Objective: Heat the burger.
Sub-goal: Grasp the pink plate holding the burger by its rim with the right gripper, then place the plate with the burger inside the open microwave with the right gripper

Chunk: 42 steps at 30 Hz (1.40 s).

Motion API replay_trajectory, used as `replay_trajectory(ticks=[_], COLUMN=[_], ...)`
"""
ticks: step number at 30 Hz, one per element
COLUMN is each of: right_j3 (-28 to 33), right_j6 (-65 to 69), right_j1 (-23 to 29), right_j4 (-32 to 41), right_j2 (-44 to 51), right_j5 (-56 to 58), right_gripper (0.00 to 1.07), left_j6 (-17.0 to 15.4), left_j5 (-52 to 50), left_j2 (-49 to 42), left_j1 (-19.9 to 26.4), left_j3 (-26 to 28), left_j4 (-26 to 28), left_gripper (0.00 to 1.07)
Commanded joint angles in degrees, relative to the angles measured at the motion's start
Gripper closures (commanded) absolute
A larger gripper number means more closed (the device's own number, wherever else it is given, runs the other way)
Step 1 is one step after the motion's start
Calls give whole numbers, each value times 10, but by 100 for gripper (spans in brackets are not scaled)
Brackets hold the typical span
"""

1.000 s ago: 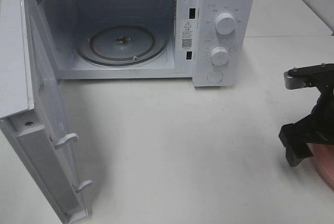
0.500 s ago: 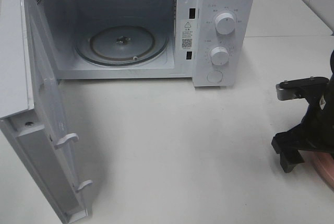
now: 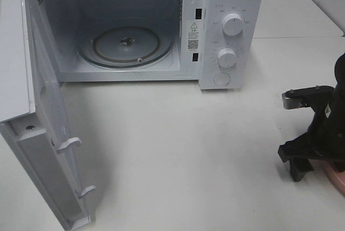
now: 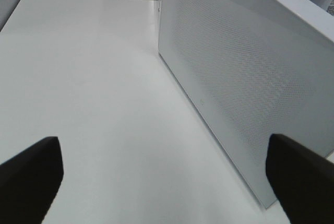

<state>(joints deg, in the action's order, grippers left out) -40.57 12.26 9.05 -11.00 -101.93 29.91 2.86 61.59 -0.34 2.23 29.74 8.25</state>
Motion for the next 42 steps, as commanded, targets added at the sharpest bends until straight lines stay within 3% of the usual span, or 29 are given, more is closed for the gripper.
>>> replay_trajectory(ticks=[1, 3, 4, 5, 6, 8, 11, 12, 15, 27, 36, 42], right_j3=[3, 3, 3, 3, 3, 3, 3, 3, 2, 2, 3, 3], right_j6=[-1, 6, 6, 6, 6, 6, 6, 1, 1, 38, 174, 207], right_j1=[-3, -3, -3, -3, -3, -3, -3, -3, -3, 19, 77, 101], right_j4=[-10, -12, -12, -12, -12, -18, -18, -19, -30, -58, -179, -206], right_j2=[-14, -14, -14, -14, -14, -14, -14, -14, -14, -9, 20, 22], right_j5=[0, 10, 10, 13, 13, 13, 14, 17, 26, 55, 98, 121], right_gripper=[36, 50, 50, 60, 60, 83, 89, 99, 107, 107, 107, 107], left_j6=[-1, -1, -1, -1, -1, -1, -1, -1, -1, -1, -1, -1], left_j5=[-3, -3, -3, -3, -3, -3, -3, -3, -3, -3, -3, -3], left_j2=[-8, -8, -8, -8, -8, -8, -8, -8, -8, -8, -8, -8], left_j1=[-2, -2, -2, -2, -2, -2, -2, -2, -2, -2, -2, -2], left_j3=[-1, -1, -1, -1, -1, -1, -1, -1, -1, -1, -1, -1], left_j4=[3, 3, 3, 3, 3, 3, 3, 3, 3, 3, 3, 3], left_gripper=[9, 9, 9, 9, 9, 9, 9, 9, 9, 9, 9, 9])
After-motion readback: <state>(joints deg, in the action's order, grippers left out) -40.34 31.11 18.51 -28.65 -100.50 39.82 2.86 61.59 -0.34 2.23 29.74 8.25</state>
